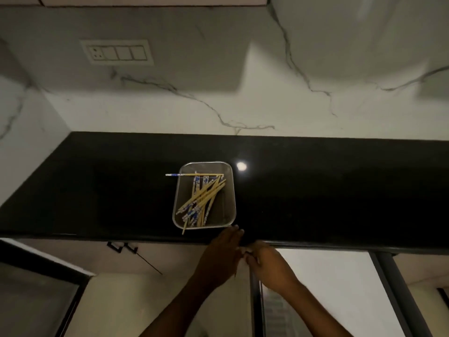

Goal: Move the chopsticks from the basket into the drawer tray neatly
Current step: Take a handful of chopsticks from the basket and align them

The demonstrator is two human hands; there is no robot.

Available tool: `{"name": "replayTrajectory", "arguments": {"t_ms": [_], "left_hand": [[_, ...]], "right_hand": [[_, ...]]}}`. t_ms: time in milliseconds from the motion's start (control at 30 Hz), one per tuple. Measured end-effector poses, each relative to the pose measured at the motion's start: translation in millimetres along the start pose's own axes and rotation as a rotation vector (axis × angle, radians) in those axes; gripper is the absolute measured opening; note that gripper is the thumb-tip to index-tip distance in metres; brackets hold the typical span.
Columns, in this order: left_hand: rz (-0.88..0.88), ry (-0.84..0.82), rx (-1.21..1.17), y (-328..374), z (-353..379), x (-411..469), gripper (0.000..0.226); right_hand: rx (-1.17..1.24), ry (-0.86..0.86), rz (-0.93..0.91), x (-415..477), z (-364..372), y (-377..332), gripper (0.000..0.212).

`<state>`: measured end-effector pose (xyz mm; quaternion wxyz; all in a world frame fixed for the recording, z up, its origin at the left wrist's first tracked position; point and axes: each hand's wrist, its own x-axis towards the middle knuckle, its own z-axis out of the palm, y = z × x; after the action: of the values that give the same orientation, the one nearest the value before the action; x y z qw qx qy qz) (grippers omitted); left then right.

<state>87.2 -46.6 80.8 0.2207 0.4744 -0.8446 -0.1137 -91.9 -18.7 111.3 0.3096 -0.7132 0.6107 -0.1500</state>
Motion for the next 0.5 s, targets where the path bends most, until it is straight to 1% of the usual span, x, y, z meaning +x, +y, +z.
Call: {"name": "replayTrajectory", "arguments": {"t_ms": [67, 100, 167, 267, 300, 400, 500], "left_hand": [[-0.132, 0.010, -0.026, -21, -20, 12, 0.054], [-0.155, 0.034, -0.014, -32, -29, 17, 0.052], [-0.210, 0.039, 0.063, -56, -44, 26, 0.046], [-0.300, -0.082, 0.228, -86, -59, 35, 0.040], [-0.339, -0.116, 0.232, -93, -62, 37, 0.039], [-0.474, -0.121, 0.186, -104, -68, 41, 0.029], [-0.477, -0.149, 0.185, -111, -64, 40, 0.027]], "right_hand": [[0.124, 0.021, -0.009, 29, -9, -23, 0.018], [0.158, 0.040, -0.018, 44, -10, -33, 0.015], [0.176, 0.078, -0.031, 72, -9, -52, 0.015], [0.158, 0.078, 0.007, 108, -2, -73, 0.022], [0.143, 0.064, 0.015, 117, 2, -79, 0.023], [0.122, 0.024, 0.025, 136, 19, -86, 0.025], [0.073, 0.008, 0.052, 144, 35, -85, 0.017]]}}
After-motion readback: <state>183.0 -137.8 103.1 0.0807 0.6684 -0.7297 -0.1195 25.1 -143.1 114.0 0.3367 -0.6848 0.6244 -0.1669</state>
